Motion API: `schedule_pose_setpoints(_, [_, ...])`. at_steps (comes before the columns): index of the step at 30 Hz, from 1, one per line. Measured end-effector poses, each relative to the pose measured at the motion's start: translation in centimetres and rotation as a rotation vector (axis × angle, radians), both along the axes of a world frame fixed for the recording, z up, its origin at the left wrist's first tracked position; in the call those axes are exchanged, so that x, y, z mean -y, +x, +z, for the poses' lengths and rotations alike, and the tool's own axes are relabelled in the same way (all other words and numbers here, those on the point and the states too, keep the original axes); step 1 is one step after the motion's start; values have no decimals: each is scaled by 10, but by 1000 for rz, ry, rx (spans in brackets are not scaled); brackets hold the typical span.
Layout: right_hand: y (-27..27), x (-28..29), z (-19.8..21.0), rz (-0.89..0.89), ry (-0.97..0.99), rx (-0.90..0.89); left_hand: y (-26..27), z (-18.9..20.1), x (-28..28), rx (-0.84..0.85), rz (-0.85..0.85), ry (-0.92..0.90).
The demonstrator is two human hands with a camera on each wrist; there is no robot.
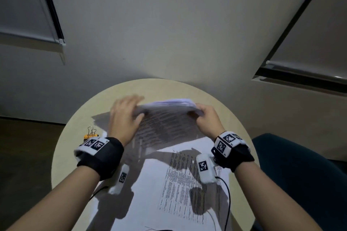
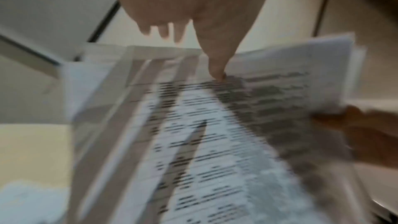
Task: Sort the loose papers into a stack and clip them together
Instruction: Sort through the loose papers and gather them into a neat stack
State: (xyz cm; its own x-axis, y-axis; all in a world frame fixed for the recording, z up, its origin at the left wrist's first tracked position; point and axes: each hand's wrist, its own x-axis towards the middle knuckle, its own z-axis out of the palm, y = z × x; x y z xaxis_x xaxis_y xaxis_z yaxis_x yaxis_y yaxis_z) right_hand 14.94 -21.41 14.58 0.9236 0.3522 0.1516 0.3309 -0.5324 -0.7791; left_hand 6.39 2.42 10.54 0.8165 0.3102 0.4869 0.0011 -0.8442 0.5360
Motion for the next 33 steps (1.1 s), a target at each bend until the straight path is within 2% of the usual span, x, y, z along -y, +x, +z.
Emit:
schedule_pose_setpoints(2, [0, 10, -9, -127, 120, -100, -8, -7, -13, -86, 212, -103])
schedule_pose_setpoints(4, [-3, 21, -20, -213, 263, -197, -16, -14, -28, -173, 274, -415])
schedule_pose_setpoints(6, [-7, 29, -31, -253, 441, -288, -20, -16, -37, -195, 169, -817])
schedule_pose_setpoints(7, [-8, 32, -36, -260, 514, -318, -20, -17, -38, -177, 96, -959])
schedule_pose_setpoints(8, [-10, 33, -42, -273, 567, -339, -20, -17, -38, -165, 42, -1018])
schedule_pose_setpoints(13, [-13, 43, -75, -290, 559, -378, -28, -25, -31, -174, -79, -1039])
schedule_pose_setpoints(16, [-21, 53, -98, -217, 380, -476, -39, -49, -29, -279, -61, -1056])
schedule_pose_setpoints(19, [-28, 57, -107, -180, 270, -426, -45, -68, -25, -310, -16, -1027])
schedule_pose_setpoints(21, [-28, 55, -106, -175, 276, -380, -42, -73, -25, -270, 8, -1047])
schedule_pose_setpoints(24, [-29, 41, -101, -225, 377, -429, -33, -78, -22, -248, 10, -1056])
schedule_pose_setpoints(30, [-18, 25, -92, -203, 477, -453, -21, -85, -21, -253, 88, -979])
schedule_pose_setpoints(33, [-19, 33, -105, -309, 454, -510, -32, -96, -20, -360, 69, -932])
